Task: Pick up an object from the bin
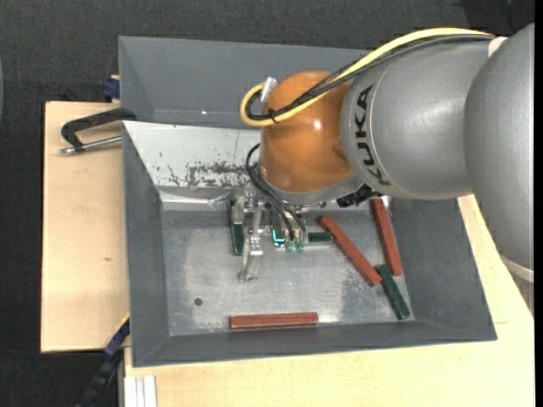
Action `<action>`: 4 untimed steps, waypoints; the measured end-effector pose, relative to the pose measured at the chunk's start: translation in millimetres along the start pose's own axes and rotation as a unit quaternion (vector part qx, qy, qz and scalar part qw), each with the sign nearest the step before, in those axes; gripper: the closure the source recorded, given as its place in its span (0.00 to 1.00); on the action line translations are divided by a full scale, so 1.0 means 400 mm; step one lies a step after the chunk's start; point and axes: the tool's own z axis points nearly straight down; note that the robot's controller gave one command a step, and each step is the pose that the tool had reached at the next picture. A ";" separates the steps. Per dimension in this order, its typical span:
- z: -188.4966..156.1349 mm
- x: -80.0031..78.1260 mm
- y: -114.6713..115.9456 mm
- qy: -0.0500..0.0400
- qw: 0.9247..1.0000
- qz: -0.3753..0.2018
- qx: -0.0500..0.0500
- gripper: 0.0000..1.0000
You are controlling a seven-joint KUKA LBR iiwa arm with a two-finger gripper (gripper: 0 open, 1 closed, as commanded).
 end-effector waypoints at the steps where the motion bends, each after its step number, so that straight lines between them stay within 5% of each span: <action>1: -0.010 -0.005 -0.001 -0.004 1.000 0.001 -0.001 0.00; 2: 0.087 -0.084 -0.073 -0.007 1.000 -0.020 -0.001 0.00; 3: 0.194 -0.101 -0.095 -0.004 1.000 0.004 0.000 0.00; 4: 0.195 -0.112 -0.160 -0.003 0.999 0.036 -0.001 0.00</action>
Offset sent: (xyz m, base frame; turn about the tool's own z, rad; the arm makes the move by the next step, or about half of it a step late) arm 0.0442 -0.0459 -0.0575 -0.0528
